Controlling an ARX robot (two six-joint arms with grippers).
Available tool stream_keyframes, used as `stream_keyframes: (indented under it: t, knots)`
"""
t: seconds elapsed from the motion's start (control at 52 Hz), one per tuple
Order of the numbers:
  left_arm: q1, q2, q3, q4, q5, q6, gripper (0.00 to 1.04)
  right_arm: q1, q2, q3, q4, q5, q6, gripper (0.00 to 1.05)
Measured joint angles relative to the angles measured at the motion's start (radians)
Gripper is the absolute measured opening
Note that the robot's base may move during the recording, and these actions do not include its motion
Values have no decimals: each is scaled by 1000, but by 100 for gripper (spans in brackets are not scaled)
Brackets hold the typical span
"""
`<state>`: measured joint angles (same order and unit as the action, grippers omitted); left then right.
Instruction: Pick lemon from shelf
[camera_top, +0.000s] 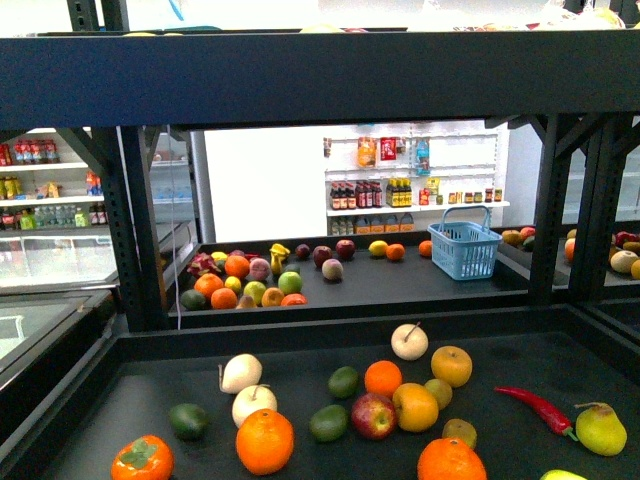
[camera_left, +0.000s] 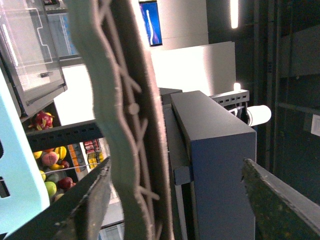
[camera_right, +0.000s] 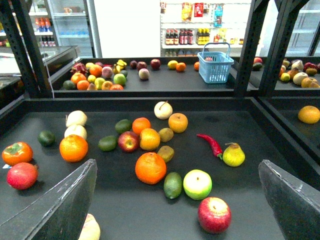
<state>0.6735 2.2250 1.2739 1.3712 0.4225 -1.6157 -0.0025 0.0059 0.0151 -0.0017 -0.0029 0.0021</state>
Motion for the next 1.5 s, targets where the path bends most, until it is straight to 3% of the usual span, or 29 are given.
stream_keyframes:
  t: [0.077, 0.346, 0.48, 0.577, 0.692, 0.75, 0.826, 0.923, 0.98, 1.038, 1.096, 1.192, 1.249, 1.307, 1.403, 1.499]
  knots:
    - [3, -8, -7, -19, 2, 12, 98, 0, 0, 0, 0, 0, 0, 97]
    - [20, -134, -55, -174, 10, 89, 97, 0, 0, 0, 0, 0, 0, 97]
    - [40, -277, -107, -429, 35, 222, 97, 0, 0, 0, 0, 0, 0, 97]
    - [66, -454, -143, -798, -2, 478, 97, 0, 0, 0, 0, 0, 0, 97]
    - [84, -625, -187, -1076, -45, 736, 97, 0, 0, 0, 0, 0, 0, 97]
    - [78, -791, -247, -1258, -83, 967, 97, 0, 0, 0, 0, 0, 0, 97]
    - [48, -977, -322, -1395, -99, 1165, 97, 0, 0, 0, 0, 0, 0, 97]
    - [-7, -1193, -402, -1511, -84, 1293, 96, 0, 0, 0, 0, 0, 0, 97]
    - [-32, -1309, -490, -1406, 42, 1392, 87, 0, 0, 0, 0, 0, 0, 97]
    - [-120, -1482, -610, -1343, 60, 1485, 76, 0, 0, 0, 0, 0, 0, 97]
    - [-227, -1625, -698, -1386, -32, 1536, 67, 0, 0, 0, 0, -1, 0, 97]
    - [-519, -1868, -844, -1492, -315, 1578, 48, 0, 0, 0, 0, 2, 0, 97]
    - [-626, -1946, -894, -1483, -385, 1593, 38, 0, 0, 0, 0, 2, 0, 97]
    - [-656, -1994, -938, -1458, -407, 1597, 29, 0, 0, 0, 0, 2, 0, 97]
    - [-668, -2076, -1086, -1418, -422, 1601, 4, 0, -1, 0, 0, 0, 0, 97]
    - [-670, -2097, -1126, -1408, -422, 1604, 3, 0, -1, 0, 0, 0, 0, 97]
